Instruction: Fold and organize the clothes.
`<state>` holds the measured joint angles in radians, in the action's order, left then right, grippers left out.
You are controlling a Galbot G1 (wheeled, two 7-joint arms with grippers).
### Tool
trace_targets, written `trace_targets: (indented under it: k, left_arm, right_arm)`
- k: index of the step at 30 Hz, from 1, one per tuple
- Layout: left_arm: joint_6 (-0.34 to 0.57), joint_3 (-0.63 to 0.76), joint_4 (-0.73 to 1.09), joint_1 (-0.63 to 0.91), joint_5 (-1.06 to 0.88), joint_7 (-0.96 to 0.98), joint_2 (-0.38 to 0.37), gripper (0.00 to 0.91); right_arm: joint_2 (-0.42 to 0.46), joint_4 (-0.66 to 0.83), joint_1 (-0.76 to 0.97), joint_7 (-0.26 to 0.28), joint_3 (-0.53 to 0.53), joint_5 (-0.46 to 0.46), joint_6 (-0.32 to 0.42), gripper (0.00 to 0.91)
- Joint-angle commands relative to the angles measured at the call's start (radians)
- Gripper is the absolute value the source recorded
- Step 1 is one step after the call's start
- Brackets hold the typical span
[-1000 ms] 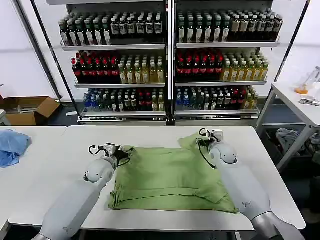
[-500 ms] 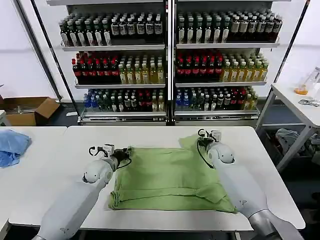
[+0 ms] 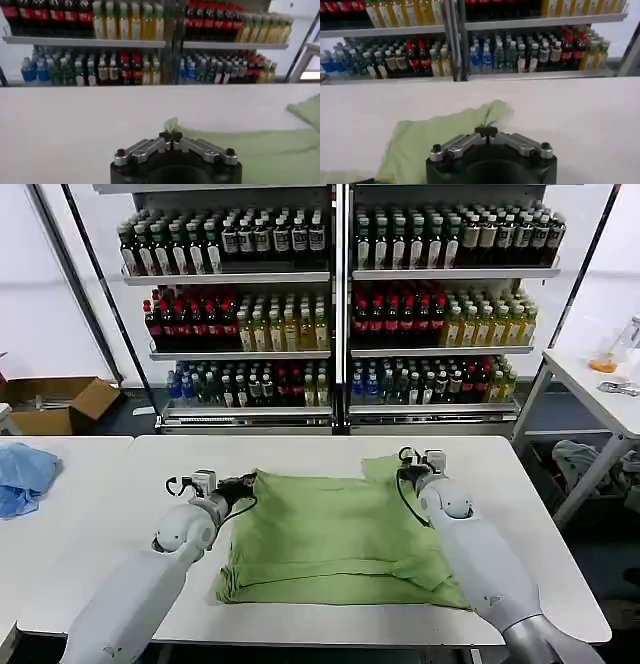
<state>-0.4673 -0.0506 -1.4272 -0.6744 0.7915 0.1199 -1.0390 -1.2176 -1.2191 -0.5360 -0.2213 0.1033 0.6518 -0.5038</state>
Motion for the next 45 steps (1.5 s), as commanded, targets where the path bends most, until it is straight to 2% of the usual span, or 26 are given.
trace_targets:
  k: [1,11,21,30,37,38,39,40,45]
  left_arm:
    - [0.013,-0.074,-0.183,-0.081,0.077,0.002,0.052,0.02]
    - [-0.002,-0.144,-0.351,-0.214,0.102,0.0,0.102,0.02]
    - [-0.02,-0.246,-0.501,-0.417,0.119,-0.018,0.159,0.02]
    - [-0.026,-0.291,-0.527,-0.531,0.057,-0.032,0.169,0.02]
    - [-0.019,-0.282,-0.507,-0.568,-0.021,-0.043,0.156,0.02]
    - [-0.02,-0.28,-0.505,-0.568,-0.028,-0.044,0.155,0.302]
    - [-0.021,-0.277,-0.503,-0.568,-0.037,-0.046,0.152,0.544]
    - [-0.021,-0.275,-0.502,-0.568,-0.04,-0.046,0.15,0.907]
    - [-0.006,-0.263,-0.507,-0.573,-0.086,-0.038,0.135,0.907]
  right_arm:
    - [0.07,-0.273,-0.141,-0.007,0.064,0.007,0.025,0.0]
    - [0.155,-0.565,-0.337,-0.024,0.158,0.03,0.01,0.0]
    - [0.199,-0.874,-0.688,-0.031,0.344,0.027,-0.002,0.0]
    - [0.173,-0.951,-0.888,-0.031,0.462,0.018,-0.005,0.0]
    - [0.14,-0.913,-0.913,-0.048,0.459,0.009,-0.021,0.0]
    - [0.135,-0.908,-0.909,-0.051,0.455,0.008,-0.023,0.0]
    - [0.128,-0.901,-0.902,-0.054,0.447,-0.001,-0.039,0.191]
    - [0.123,-0.897,-0.895,-0.054,0.441,-0.012,-0.054,0.907]
    - [0.104,-0.892,-0.881,-0.038,0.399,-0.098,-0.069,0.907]
